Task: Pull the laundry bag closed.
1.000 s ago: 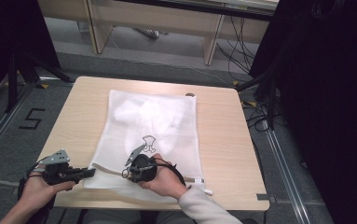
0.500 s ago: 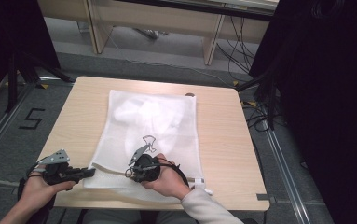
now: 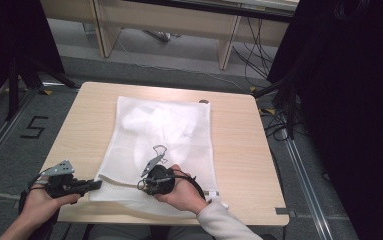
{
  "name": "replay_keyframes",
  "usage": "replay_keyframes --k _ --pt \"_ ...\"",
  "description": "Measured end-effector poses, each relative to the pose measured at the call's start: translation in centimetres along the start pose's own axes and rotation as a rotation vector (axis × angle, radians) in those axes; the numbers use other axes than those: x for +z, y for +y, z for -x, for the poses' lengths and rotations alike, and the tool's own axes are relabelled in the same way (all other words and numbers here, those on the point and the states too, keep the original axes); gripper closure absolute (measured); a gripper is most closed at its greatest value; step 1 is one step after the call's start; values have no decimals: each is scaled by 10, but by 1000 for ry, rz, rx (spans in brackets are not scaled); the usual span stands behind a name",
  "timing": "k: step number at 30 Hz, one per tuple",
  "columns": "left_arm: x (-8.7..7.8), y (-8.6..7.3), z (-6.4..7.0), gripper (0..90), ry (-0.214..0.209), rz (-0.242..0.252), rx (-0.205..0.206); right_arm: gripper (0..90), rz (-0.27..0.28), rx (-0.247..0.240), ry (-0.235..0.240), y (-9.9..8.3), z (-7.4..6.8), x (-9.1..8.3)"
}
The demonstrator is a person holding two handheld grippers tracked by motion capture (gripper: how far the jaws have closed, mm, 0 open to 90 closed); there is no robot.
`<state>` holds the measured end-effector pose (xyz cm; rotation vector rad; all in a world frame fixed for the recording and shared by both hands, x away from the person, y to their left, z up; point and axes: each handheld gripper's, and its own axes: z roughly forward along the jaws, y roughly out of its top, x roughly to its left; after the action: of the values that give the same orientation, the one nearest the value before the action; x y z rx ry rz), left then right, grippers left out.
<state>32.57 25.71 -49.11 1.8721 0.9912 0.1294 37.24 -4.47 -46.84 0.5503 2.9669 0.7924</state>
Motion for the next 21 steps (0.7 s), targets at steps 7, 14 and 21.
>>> replay_keyframes --k 7,14,21 --pt "-1 0 0 855 3 -10 7 826 1 7 4 -2 0 -1" --pt "0 0 -1 856 6 -10 10 826 -8 13 -4 -7 4 -4" --pt "-1 0 -1 856 7 -10 7 826 -5 2 2 -9 6 -6"
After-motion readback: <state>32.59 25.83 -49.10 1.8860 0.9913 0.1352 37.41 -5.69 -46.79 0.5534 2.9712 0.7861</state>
